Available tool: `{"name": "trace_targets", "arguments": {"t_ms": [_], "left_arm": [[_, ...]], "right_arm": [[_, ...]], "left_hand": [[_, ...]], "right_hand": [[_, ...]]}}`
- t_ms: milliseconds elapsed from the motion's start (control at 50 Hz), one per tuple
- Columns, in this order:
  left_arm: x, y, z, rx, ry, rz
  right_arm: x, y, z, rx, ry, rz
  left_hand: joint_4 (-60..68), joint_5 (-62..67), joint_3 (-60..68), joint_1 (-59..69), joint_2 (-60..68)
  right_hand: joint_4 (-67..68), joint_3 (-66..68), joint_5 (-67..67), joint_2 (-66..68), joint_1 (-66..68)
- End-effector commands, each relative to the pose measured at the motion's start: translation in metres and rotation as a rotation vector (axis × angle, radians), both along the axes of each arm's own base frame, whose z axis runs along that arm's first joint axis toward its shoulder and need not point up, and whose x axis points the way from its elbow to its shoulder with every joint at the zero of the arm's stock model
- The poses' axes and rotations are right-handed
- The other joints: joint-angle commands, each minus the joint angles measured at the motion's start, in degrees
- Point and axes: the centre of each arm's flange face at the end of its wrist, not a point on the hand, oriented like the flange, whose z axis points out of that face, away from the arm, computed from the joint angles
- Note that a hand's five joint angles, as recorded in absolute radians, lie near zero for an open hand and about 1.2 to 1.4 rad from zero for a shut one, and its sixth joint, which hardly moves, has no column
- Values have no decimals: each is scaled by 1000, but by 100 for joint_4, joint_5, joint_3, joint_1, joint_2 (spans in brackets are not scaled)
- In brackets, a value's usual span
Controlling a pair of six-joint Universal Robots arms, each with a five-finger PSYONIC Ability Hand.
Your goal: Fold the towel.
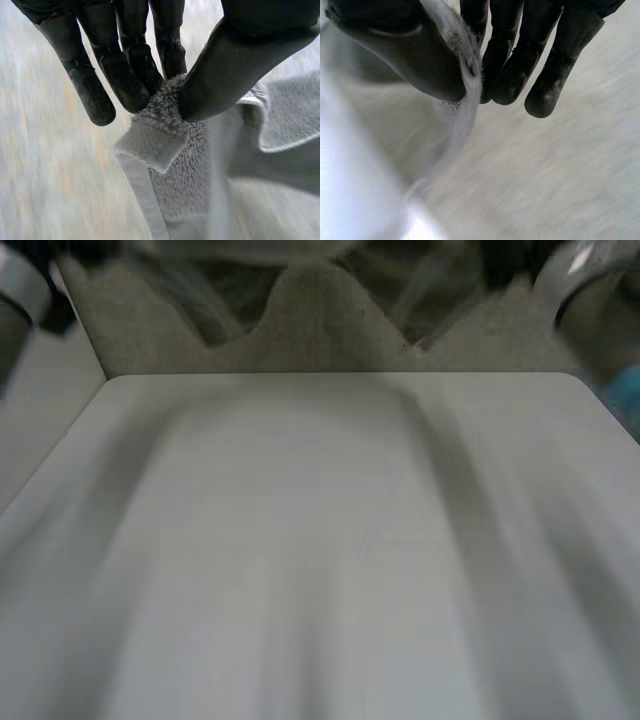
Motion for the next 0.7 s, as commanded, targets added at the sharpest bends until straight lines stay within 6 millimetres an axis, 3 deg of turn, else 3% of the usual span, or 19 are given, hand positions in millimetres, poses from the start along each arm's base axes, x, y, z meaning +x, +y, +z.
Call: {"name": "trace_targets", "arguments": {"t_ms": [20,40,60,80,100,120,140,160,220,280,340,380,400,480,500,520,540,580,700], "left_arm": [[9,6,-142,291,-97,-12],[9,6,-142,291,-97,-12],[8,13,-165,326,-139,-33],[8,14,-165,327,-139,-33],[6,21,-185,354,-186,-55],[6,21,-185,354,-186,-55],[5,31,-203,366,-253,-76],[5,39,-214,372,-315,-90],[7,48,-220,365,-402,-94],[12,49,-205,321,-440,-71],[17,50,-192,302,-437,-54],[25,56,-168,280,-431,-30],[25,56,-168,280,-431,-30],[32,70,-135,250,-427,-13],[32,70,-134,250,-427,-13],[38,76,-122,241,-422,-5],[44,82,-109,229,-411,-3],[50,88,-98,217,-393,0],[54,118,-89,247,-303,-63]], "right_arm": [[-9,15,-112,253,241,107],[-11,20,-133,279,278,120],[-14,25,-152,299,307,129],[-14,25,-152,300,308,129],[-16,31,-168,312,333,136],[-16,31,-168,312,333,136],[-19,36,-181,325,352,138],[-19,36,-182,325,352,138],[-26,46,-198,352,385,138],[-31,51,-188,339,384,126],[-40,52,-165,293,364,96],[-46,51,-152,271,345,74],[-54,50,-140,246,336,46],[-84,41,-102,173,297,-59],[-84,41,-102,173,297,-60],[-95,40,-86,150,266,-99],[-95,40,-86,150,265,-99],[-119,39,-63,133,195,-166],[-143,40,-62,230,168,-187]], "left_hand": [[184,535,254,593,275],[184,535,254,593,275],[184,535,254,593,275],[184,535,254,593,275],[184,535,254,593,275],[184,535,254,593,275],[184,535,254,593,275],[184,535,254,593,275],[184,535,254,593,275],[184,535,254,593,275],[184,535,254,593,275],[184,535,254,593,275],[184,535,254,593,275],[184,535,254,593,275],[184,535,254,593,275],[184,535,254,593,275],[184,535,254,593,275],[184,535,254,593,275],[184,535,254,593,275]], "right_hand": [[280,247,298,403,349],[280,247,298,403,349],[280,247,298,403,349],[280,247,298,403,349],[280,247,298,403,349],[280,247,298,403,349],[280,247,298,403,349],[280,247,298,403,349],[280,247,298,403,349],[280,247,298,403,349],[280,247,298,403,349],[280,247,298,403,349],[280,247,298,403,349],[280,247,298,403,349],[280,247,298,403,349],[280,247,298,403,349],[280,247,298,403,349],[280,247,298,403,349],[280,247,298,403,349]]}}
